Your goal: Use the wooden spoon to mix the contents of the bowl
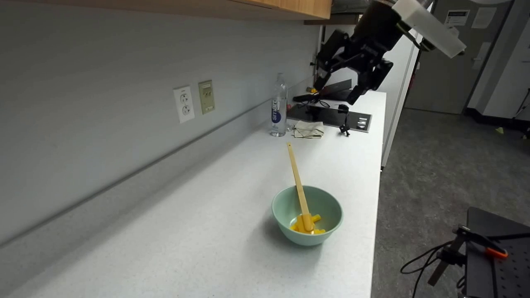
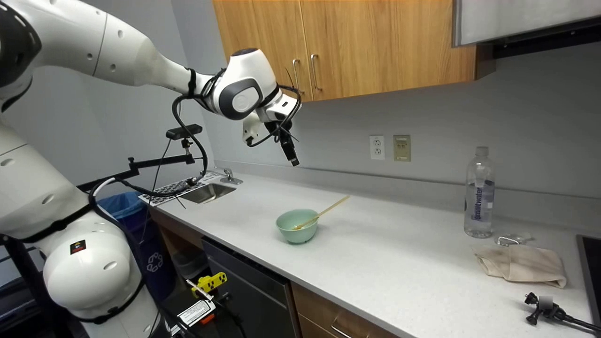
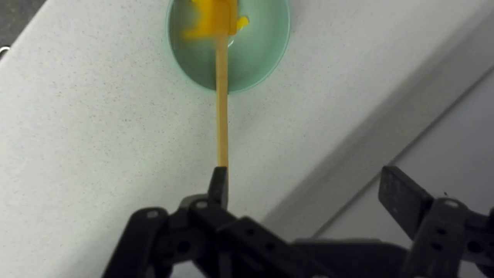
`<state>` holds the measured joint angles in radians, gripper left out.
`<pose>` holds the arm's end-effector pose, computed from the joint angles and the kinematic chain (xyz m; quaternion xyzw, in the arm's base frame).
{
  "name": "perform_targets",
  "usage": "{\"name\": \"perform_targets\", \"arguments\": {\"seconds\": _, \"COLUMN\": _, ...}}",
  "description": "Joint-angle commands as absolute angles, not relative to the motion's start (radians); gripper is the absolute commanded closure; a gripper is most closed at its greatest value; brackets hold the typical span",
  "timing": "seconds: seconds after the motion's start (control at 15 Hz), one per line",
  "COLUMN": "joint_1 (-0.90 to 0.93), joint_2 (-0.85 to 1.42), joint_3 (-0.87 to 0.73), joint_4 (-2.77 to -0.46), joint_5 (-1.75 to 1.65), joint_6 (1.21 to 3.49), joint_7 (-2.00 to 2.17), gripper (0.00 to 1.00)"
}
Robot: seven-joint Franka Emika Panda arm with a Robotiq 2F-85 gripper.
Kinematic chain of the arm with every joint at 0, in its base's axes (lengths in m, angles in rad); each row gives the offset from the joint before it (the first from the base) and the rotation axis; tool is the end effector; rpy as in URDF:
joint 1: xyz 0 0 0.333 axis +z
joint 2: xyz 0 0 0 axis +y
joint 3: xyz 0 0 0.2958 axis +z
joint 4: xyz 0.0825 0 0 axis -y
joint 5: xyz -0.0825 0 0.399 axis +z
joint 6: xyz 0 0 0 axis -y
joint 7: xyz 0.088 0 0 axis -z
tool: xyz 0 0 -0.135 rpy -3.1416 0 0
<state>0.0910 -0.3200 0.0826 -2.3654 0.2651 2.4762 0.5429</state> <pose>0.5061 0.0933 0.4446 -0.9377 0.2600 -0.1680 0.1578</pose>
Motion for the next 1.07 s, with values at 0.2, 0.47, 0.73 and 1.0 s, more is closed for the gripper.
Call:
{"name": "perform_targets", "arguments": {"seconds": 0.2, "joint_1": 0.073, "joint_2": -0.371, "joint_3": 0.066, "joint_4": -2.354, "joint_5": 0.376, "joint_6": 2.378, "joint_7": 0.469, "gripper": 0.00}}
{"name": "perform_targets", "arguments": {"seconds": 0.47, "joint_1": 0.076, "joint_2": -0.371, "joint_3": 0.066, "joint_4": -2.354, "joint_5": 0.376, "joint_6": 2.375, "joint_7": 0.469, "gripper": 0.00}}
{"name": "perform_targets", "arguments": {"seconds": 0.73, "joint_1": 0.076, "joint_2": -0.371, "joint_3": 0.066, "joint_4": -2.354, "joint_5": 0.376, "joint_6": 2.375, "joint_7": 0.469, "gripper": 0.00}}
{"name": "perform_targets", "arguments": {"seconds": 1.0, "joint_1": 0.076, "joint_2": -0.371, "joint_3": 0.066, "joint_4": -2.354, "joint_5": 0.376, "joint_6": 2.375, "joint_7": 0.469, "gripper": 0.00}}
